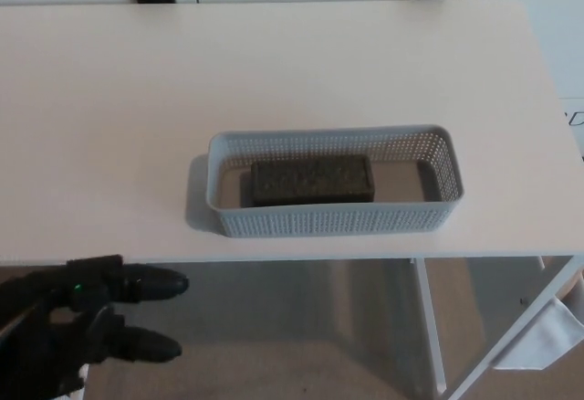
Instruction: The robot walks towards a desk on which an eraser is kept on the left hand side and a container is kept on the right hand side. The robot picks up the eraser using its left hand and places it in the container.
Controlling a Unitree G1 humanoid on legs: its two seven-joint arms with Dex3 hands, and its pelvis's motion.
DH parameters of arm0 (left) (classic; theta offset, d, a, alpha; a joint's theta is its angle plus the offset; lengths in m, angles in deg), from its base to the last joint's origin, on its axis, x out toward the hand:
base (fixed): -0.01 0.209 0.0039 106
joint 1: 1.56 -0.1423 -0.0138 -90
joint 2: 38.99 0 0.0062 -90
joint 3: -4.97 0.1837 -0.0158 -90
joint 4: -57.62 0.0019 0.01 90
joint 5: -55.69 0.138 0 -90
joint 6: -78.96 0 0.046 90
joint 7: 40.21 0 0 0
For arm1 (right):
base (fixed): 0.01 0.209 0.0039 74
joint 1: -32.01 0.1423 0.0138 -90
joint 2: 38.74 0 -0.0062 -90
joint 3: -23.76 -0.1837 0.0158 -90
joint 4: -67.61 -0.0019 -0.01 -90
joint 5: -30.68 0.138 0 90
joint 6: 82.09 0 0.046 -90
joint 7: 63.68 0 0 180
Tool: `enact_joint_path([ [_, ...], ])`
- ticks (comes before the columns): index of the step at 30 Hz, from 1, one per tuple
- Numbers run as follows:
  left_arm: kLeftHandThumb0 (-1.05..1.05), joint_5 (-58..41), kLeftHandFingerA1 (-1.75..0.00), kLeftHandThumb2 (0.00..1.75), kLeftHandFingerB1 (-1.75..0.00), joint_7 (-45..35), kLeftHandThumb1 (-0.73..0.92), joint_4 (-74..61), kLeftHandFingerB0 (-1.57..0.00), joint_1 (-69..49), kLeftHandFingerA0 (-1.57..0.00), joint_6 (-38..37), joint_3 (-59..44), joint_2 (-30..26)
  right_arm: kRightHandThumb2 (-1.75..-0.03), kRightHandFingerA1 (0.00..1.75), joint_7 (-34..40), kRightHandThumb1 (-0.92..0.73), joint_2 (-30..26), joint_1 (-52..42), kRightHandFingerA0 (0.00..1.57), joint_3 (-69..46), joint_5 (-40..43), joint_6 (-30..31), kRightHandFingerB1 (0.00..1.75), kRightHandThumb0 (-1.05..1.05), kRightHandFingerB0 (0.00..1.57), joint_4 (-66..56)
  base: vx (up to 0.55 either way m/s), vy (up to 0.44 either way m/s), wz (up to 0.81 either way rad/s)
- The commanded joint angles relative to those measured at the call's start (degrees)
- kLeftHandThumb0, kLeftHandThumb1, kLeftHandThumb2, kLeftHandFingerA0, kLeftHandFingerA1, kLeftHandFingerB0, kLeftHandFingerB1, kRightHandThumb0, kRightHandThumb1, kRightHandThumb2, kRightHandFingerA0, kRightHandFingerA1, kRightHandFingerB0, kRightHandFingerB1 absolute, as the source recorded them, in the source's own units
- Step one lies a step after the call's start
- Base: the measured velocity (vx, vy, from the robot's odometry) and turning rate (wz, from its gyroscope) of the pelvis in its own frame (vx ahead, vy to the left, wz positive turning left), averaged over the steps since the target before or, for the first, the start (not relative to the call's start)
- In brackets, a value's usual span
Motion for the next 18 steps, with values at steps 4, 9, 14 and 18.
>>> enact_joint_path([
  [4, -0.73, 11.78, -0.22, 0.92, -0.15, 25.2, 0.58, 50.0, 0.0, 0.8, 0.0, -13.02, 0.16, 7.32, -0.59, 0.49, 5.19, -0.62, 2.71, -1.78, 0.45, -4.99, 3.88, -6.19, 0.42, -0.6, 0.35, 3.67, 0.0, 0.0, 0.0],
  [9, -0.86, 14.76, -0.12, 0.92, -0.06, 29.98, 0.61, 54.11, 0.0, 1.57, 0.0, -18.72, 0.86, 5.95, -0.62, 0.51, 7.71, -0.62, 3.7, -1.82, 0.34, -6.49, 3.77, -6.19, 0.41, -0.69, 0.26, 3.36, 0.0, 0.0, 0.0],
  [14, -0.77, 14.75, -0.14, 0.62, -0.22, 29.63, 0.74, 56.3, 0.0, 0.93, 0.0, -20.17, 1.62, 4.87, -0.85, 0.56, 8.75, -0.52, 4.93, -3.13, 0.27, -7.48, 4.05, -6.13, 0.49, -0.67, 0.22, 1.93, 0.0, 0.0, 0.0],
  [18, -0.88, 13.81, -0.1, 0.97, -0.05, 26.87, 0.63, 57.7, 0.0, 0.16, 0.0, -23.96, 2.67, 5.41, -0.84, 0.57, 8.69, -0.5, 6.65, -2.6, 0.2, -9.66, 6.25, -7.63, 0.48, -0.67, 0.14, 3.02, 0.0, 0.0, 0.0],
])
